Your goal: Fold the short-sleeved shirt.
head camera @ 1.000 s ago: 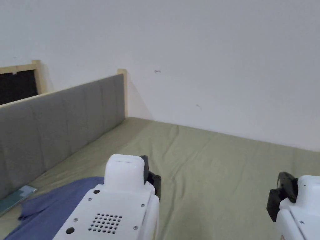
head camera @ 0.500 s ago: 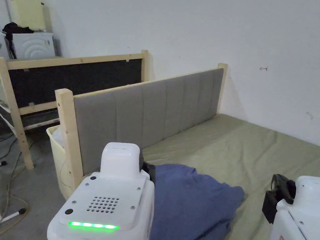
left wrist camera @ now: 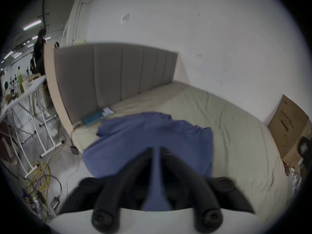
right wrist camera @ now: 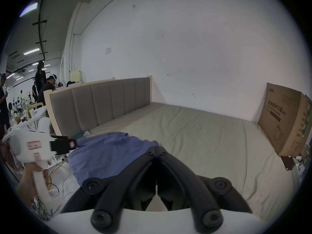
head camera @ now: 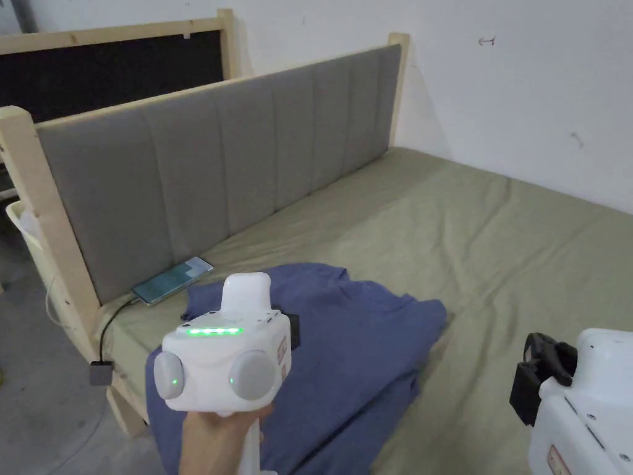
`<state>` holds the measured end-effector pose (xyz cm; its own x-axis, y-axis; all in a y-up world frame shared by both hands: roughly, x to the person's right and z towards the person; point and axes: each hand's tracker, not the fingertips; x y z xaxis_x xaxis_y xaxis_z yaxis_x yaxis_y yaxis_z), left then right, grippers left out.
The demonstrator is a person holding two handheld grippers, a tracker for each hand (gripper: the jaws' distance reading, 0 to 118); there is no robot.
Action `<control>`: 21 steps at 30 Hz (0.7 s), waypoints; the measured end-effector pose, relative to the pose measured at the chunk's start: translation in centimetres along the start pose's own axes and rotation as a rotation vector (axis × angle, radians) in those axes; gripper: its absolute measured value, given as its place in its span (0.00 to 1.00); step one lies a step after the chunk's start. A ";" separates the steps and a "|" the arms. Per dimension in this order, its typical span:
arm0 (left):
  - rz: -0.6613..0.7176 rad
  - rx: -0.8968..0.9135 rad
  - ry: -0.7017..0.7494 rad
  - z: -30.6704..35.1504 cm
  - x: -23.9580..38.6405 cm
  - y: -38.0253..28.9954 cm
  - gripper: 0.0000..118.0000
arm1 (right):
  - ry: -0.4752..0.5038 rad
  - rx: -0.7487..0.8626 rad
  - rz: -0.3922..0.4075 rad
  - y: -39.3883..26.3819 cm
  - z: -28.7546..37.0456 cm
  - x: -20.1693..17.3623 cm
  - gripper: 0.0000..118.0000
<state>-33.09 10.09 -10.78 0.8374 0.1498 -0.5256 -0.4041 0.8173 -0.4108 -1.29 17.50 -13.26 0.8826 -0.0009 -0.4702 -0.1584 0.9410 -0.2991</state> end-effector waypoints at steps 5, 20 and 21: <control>-0.038 -0.164 -0.018 -7.5 2.2 -0.9 0.97 | -0.042 -0.078 -0.019 -1.6 -2.2 2.1 0.00; -0.119 -0.405 0.129 -15.0 5.2 -4.7 0.00 | -0.065 -0.226 -0.118 -4.8 -5.4 5.1 0.00; -0.092 -0.425 0.122 -15.1 4.6 -4.9 0.00 | -0.062 -0.230 -0.122 -4.9 -5.3 5.1 0.00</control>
<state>-32.80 -1.60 -22.43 0.8380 -0.0004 -0.5457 -0.4660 0.5196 -0.7161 1.62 11.05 -18.60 0.9256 -0.0820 -0.3694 -0.1395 0.8336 -0.5344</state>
